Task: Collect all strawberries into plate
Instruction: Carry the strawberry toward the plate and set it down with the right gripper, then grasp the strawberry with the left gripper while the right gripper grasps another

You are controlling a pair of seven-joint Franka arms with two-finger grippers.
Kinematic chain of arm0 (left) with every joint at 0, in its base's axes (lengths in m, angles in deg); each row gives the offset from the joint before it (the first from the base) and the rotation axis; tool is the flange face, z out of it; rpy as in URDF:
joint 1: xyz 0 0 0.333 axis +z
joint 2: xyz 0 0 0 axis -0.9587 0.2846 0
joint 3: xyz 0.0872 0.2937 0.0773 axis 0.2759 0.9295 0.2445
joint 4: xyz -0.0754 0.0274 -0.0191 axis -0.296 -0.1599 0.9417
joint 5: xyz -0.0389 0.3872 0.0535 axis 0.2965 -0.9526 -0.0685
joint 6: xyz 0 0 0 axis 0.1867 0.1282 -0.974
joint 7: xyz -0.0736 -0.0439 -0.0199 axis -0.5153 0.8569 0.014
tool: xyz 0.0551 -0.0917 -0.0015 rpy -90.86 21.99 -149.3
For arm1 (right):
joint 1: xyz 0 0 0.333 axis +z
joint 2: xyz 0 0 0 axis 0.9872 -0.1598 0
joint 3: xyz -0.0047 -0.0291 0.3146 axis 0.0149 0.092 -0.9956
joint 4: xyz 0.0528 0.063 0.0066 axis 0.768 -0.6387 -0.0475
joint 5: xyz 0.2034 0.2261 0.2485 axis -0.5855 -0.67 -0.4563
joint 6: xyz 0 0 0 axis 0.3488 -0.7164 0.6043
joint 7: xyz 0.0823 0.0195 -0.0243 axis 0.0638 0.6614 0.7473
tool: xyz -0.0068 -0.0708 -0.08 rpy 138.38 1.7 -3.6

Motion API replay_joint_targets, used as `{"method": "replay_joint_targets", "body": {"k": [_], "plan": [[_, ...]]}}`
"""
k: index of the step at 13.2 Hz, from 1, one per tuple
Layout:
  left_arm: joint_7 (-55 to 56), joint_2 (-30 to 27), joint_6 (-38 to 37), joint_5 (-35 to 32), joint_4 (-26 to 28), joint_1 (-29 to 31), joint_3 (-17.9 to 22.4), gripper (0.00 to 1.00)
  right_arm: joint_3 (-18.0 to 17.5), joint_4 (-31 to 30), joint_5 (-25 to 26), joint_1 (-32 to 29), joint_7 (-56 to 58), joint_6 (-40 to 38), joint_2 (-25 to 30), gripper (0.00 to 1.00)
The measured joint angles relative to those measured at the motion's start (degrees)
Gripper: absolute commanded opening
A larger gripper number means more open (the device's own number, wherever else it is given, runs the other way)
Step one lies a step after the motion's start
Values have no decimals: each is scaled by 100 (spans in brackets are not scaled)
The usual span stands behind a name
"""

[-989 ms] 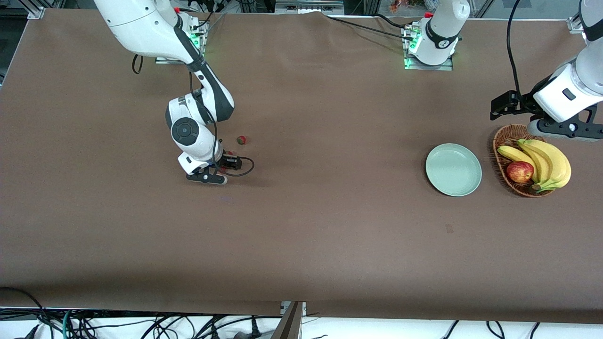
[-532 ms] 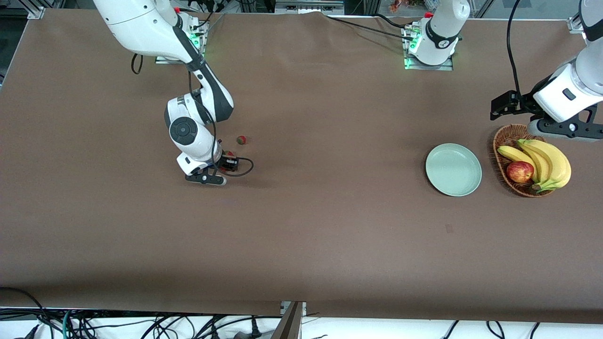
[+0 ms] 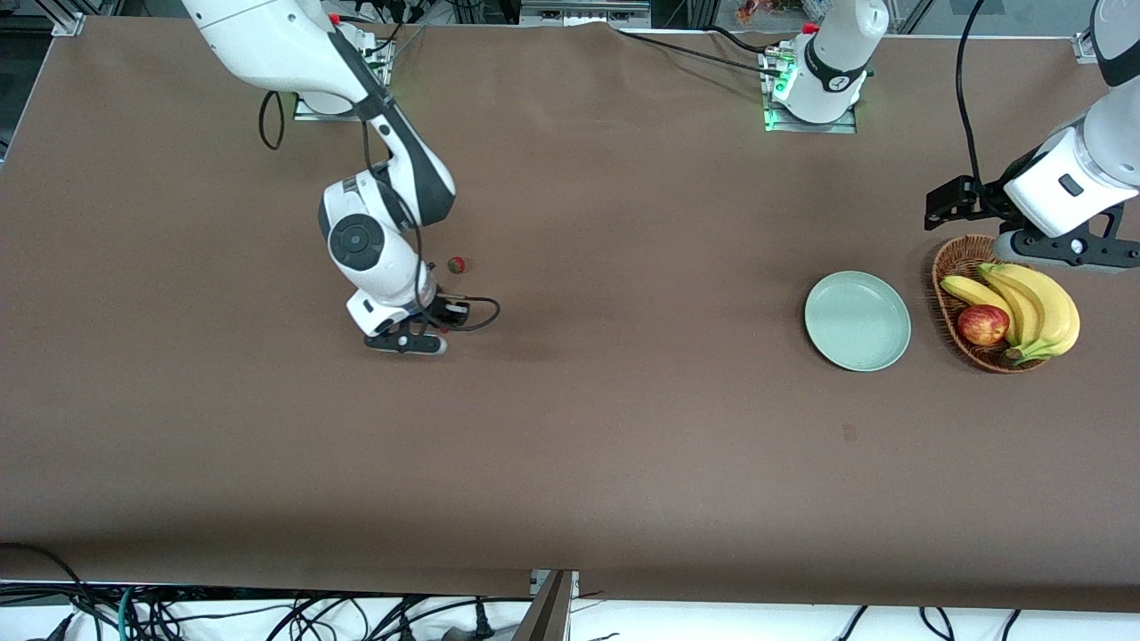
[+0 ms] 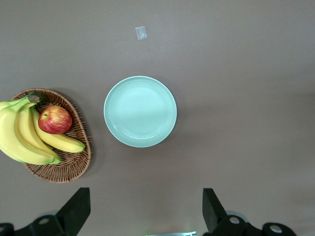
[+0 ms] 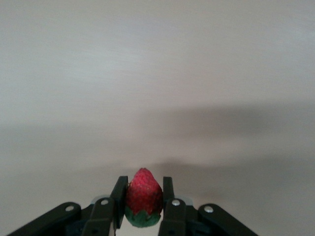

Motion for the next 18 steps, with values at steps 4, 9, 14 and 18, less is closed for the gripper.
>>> {"method": "replay_joint_targets", "body": {"k": [4, 9, 14, 18], "plan": [[126, 124, 108, 188, 52, 52, 30, 100, -417, 1651, -142, 668, -1524, -78, -830, 0], [211, 164, 591, 232, 520, 132, 41, 100, -427, 3398, -179, 1983, -3817, 1746, -2564, 28], [216, 143, 1019, 227, 836, 133, 39, 100, -346, 3604, -179, 2432, -4531, 3135, -3172, 97], [216, 87, 1461, 226, 1243, 134, 22, 100, -279, 3875, -139, 1872, -4057, 1479, -2762, 97]]}}
